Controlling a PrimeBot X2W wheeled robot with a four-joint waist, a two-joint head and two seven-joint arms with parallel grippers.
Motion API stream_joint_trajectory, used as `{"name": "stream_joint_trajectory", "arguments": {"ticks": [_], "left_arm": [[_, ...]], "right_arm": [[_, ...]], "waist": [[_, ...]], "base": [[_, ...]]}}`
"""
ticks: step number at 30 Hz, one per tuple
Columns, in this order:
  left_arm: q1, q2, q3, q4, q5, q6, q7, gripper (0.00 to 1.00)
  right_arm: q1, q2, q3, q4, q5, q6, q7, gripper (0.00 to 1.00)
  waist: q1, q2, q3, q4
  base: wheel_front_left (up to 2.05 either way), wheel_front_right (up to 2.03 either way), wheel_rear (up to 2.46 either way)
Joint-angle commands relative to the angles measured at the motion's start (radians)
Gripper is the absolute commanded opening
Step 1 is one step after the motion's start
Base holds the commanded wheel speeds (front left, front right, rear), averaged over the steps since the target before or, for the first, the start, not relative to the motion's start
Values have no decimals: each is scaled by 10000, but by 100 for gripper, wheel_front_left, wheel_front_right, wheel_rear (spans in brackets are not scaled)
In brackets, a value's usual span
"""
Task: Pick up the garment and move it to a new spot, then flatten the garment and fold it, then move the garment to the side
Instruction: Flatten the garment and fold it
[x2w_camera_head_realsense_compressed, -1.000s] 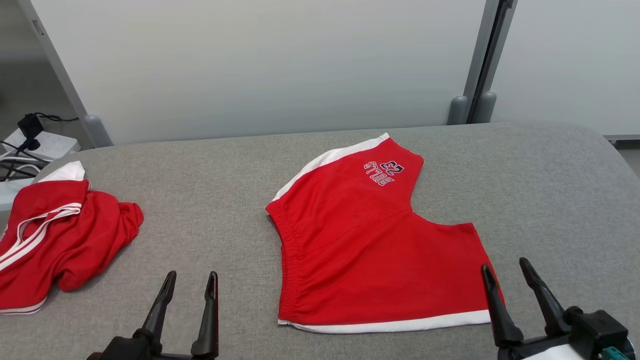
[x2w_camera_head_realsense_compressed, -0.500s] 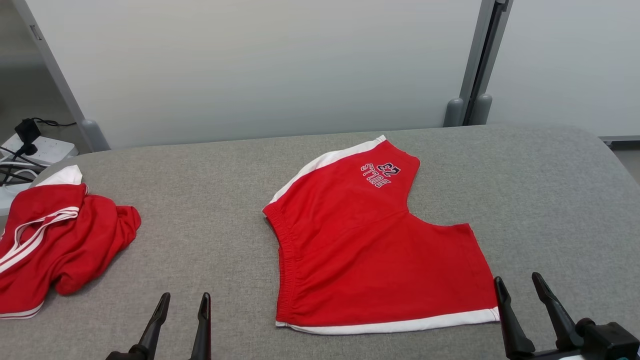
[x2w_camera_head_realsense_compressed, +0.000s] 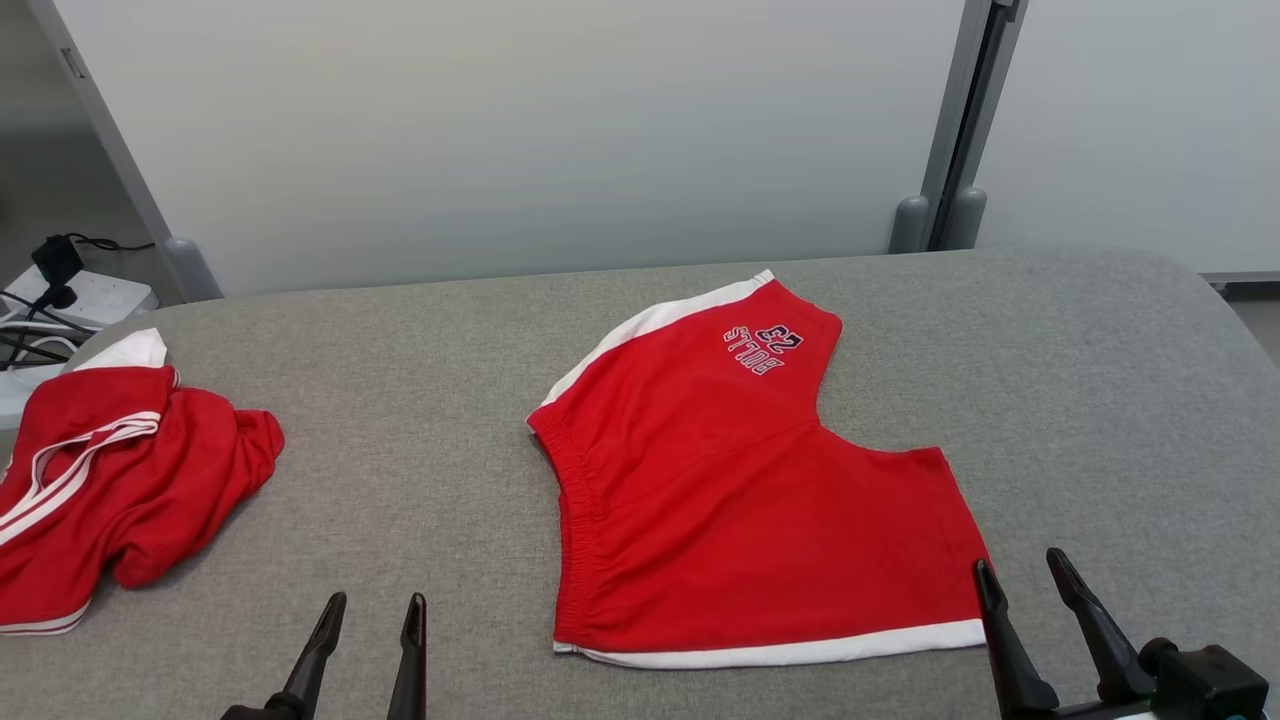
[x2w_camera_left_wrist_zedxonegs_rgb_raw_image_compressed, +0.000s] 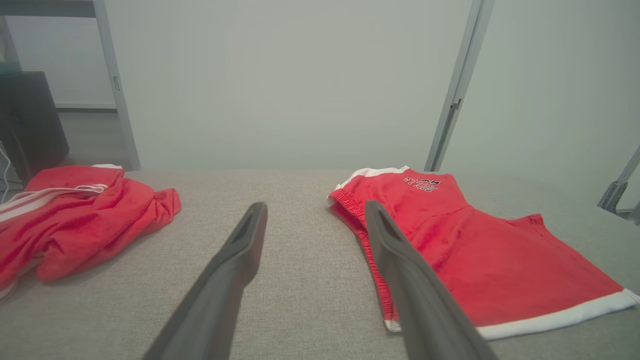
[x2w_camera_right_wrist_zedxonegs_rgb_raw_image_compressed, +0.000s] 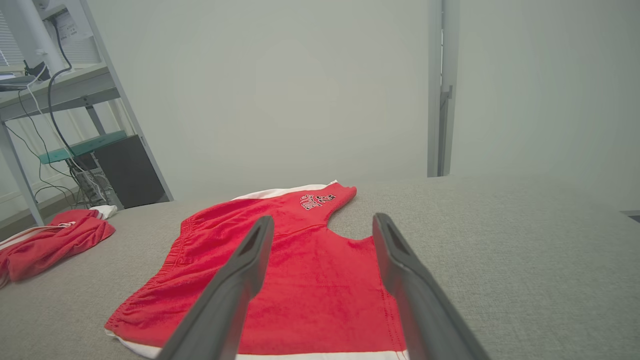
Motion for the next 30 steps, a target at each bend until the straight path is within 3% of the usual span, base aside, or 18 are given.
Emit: {"name": "stream_joint_trajectory", "arguments": {"ticks": [1,13,15,20,30], "left_arm": [[-447,-2,286,-210,193,-65,-59,100],[-539,-3,266,99,198,-306,-59,100],[-756,150,-83,401,676,-548,-59,100],[-1255,494,-789,924,1418,-679,-59,100],[-2270,746,-2432,2891,1410,-782,-59,100]], "right_arm": [[-371,-224,201,-263,62,0,-63,100],[-445,-274,371,-314,44,0,-63,100],[-495,-307,416,-323,70,0,-63,100],[-603,-419,612,-308,50,0,-63,100],[-811,-667,843,-332,137,0,-63,100]], "waist": [[0,0,-3,22],[0,0,119,35],[0,0,232,33],[0,0,432,-17],[0,0,750,-250]], "base": [[0,0,0],[0,0,0],[0,0,0],[0,0,0],[0,0,0]]}}
